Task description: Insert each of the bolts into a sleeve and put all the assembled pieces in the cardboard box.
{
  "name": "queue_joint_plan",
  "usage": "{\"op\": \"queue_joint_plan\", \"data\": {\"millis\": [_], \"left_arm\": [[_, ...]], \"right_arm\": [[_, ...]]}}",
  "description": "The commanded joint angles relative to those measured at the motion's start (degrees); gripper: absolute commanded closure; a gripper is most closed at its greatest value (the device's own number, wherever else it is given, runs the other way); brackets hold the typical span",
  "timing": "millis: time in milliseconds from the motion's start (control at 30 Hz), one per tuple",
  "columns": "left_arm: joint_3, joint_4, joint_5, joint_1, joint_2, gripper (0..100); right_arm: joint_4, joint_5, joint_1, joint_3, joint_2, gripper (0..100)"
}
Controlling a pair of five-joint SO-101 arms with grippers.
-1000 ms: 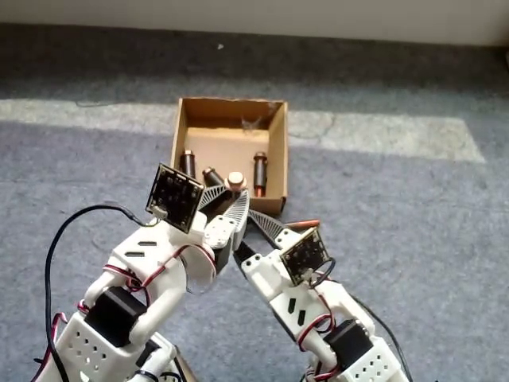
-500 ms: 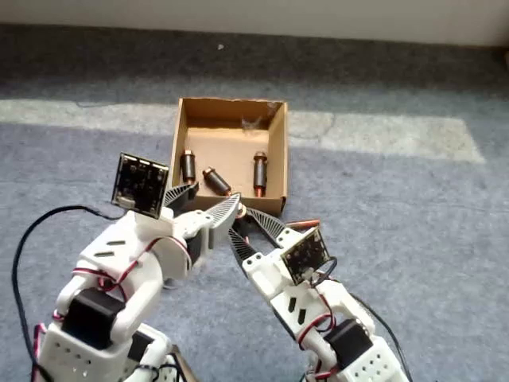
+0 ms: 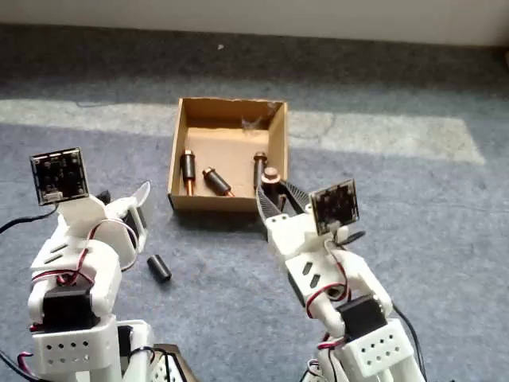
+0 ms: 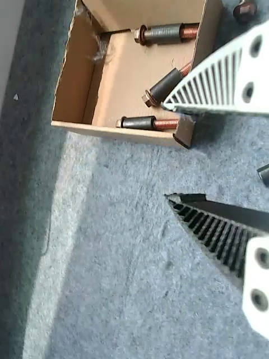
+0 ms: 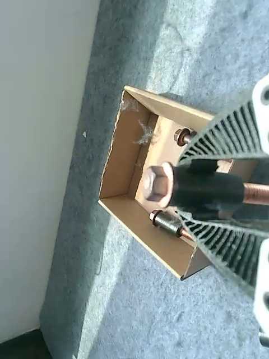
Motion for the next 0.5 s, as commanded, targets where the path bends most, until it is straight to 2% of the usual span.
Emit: {"op": "queue_joint_plan", "data": {"millis": [0, 167, 300, 467], "left_arm": [[2.8, -0.1, -0.5, -6.7, -0.7, 76], [8.6, -0.4, -0.5, -12.5, -0.7, 76], [13.8, -4.7, -0.4, -15.6, -0.7, 76], [17.5, -8.2, -0.4, -17.1, -0.7, 76]], "right_arm": [[-1.2, -1.8, 0.7, -14.1, 18.3, 99.5], [-11.1, -1.5, 0.7, -24.4, 37.9, 99.5], [-17.8, -1.5, 0.7, -30.3, 52.0, 99.3], [-18.6, -1.8, 1.6, -39.7, 67.0, 96.7]]}}
